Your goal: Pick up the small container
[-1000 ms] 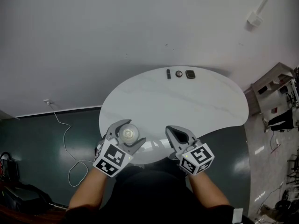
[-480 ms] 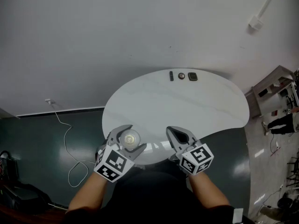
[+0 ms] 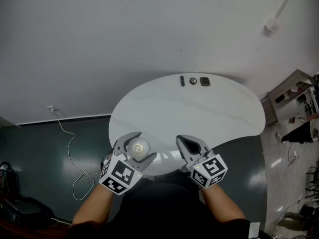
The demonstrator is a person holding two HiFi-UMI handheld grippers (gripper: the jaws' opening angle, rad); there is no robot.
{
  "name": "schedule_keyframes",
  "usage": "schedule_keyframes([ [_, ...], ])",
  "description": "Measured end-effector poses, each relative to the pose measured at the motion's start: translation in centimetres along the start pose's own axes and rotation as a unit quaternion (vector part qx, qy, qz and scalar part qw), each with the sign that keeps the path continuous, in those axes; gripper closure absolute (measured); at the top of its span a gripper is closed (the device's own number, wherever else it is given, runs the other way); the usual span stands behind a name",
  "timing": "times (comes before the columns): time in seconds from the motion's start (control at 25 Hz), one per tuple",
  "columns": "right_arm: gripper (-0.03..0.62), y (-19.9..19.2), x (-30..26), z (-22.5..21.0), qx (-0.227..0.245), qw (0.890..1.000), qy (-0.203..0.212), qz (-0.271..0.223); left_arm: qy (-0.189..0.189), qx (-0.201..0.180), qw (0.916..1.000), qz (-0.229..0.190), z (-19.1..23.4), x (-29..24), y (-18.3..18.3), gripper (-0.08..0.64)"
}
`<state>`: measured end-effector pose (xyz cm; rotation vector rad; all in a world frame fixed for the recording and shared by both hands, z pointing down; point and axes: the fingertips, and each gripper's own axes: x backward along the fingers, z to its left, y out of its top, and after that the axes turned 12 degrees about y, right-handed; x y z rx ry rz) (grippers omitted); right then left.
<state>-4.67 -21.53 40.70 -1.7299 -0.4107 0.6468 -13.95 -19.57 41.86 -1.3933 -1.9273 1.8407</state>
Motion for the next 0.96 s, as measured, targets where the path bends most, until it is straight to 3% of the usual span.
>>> schedule_keyframes([
  [0.96,0.598,-0.4,1.1,0.2,-0.006,1.000,-0.009,-0.005,0.008,-0.001,1.0000,0.001,-0.3,-0.3,-0.4,0.213],
])
